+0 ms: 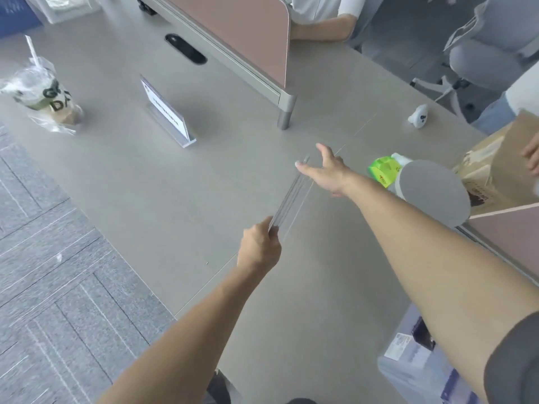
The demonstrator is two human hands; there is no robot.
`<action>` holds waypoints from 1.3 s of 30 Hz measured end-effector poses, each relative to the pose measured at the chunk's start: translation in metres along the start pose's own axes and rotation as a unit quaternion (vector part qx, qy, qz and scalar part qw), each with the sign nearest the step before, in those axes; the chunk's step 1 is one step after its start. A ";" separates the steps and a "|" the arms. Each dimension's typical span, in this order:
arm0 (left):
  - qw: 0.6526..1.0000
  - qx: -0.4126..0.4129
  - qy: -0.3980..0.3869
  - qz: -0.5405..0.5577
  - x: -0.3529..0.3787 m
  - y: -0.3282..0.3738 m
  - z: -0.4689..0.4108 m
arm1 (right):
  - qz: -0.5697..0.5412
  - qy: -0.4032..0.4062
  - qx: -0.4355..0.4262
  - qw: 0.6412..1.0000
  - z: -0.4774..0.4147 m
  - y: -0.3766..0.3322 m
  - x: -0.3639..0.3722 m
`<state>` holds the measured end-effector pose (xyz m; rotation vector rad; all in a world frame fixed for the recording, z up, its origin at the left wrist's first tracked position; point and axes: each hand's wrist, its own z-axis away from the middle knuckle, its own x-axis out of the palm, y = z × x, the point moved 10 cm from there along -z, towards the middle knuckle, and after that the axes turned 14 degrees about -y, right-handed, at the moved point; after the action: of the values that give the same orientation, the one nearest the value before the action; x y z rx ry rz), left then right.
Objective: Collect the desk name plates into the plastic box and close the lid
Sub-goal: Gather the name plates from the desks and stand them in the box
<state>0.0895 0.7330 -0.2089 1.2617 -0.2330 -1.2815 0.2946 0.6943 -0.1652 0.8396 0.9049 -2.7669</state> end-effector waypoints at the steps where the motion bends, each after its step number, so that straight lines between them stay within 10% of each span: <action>1: 1.000 0.023 -0.005 0.007 -0.003 0.011 0.006 | -0.022 0.001 0.000 1.000 0.010 -0.004 -0.006; 8: 0.983 0.167 -0.059 0.042 -0.021 0.072 0.046 | -0.234 0.021 -0.027 0.972 0.086 -0.004 -0.022; 19: 0.861 0.121 -0.434 0.234 0.062 0.095 0.122 | -0.231 0.133 -0.117 0.957 0.248 0.016 -0.041; 39: 0.852 0.156 -0.499 0.010 0.304 0.208 0.242 | -0.354 0.253 -0.033 0.900 0.409 0.335 -0.078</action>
<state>0.1408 0.3089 -0.1005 0.7208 -1.2344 -1.8400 0.2562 0.1811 -0.0213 1.5158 1.6712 -3.0993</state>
